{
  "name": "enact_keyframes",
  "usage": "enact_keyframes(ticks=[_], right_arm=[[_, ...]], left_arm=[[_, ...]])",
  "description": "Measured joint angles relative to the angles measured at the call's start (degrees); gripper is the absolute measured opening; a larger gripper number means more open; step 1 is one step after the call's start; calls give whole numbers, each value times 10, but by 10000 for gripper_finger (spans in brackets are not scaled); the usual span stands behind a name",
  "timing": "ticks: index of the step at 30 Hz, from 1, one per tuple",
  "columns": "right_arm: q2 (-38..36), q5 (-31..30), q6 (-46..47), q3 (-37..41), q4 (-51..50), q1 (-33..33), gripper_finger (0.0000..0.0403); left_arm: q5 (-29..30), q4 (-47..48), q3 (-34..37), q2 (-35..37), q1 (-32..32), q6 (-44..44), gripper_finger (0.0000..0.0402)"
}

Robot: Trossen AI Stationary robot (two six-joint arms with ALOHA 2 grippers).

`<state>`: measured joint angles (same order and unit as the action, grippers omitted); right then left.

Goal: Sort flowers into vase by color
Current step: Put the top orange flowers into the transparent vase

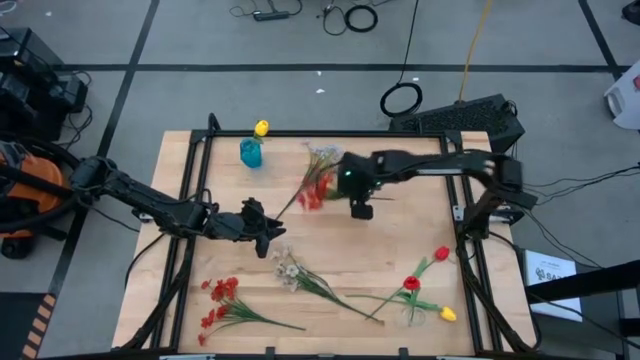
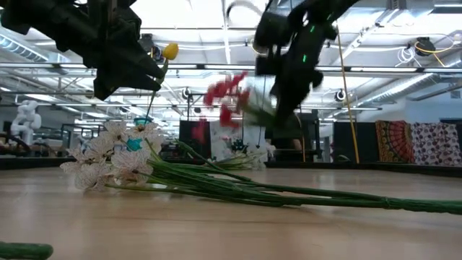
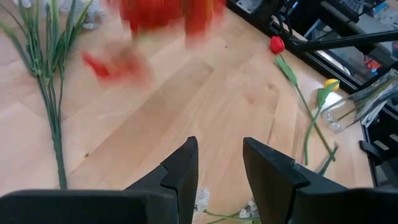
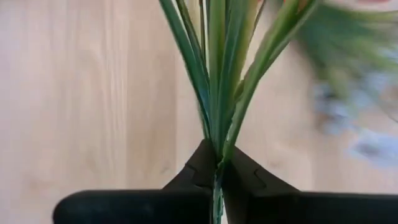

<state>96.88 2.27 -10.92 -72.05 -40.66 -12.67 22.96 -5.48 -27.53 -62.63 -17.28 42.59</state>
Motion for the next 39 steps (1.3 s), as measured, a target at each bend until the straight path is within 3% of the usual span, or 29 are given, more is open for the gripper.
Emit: enact_keyframes(ticks=[5,11,16,22,28,33,39], right_arm=[[-139,-13,132,0,0,25,1],[-299,-143,291,0,-16,100,1],[-390,-287,425,0,-46,217,1],[-420,-470,570,0,-109,395,0],[-398,-608,693,0,-164,547,0],[-385,-655,781,0,-199,643,0],[-376,-681,823,0,-209,733,0]], left_arm=[[-15,0,0,0,-1,-30,132],[-17,0,0,0,-1,-42,132],[-25,0,0,0,-1,-42,132],[-28,0,0,0,-1,-45,132],[-34,-19,0,0,-1,-60,132],[-34,-37,0,0,-1,-59,132],[-33,-46,0,0,-1,-58,132]])
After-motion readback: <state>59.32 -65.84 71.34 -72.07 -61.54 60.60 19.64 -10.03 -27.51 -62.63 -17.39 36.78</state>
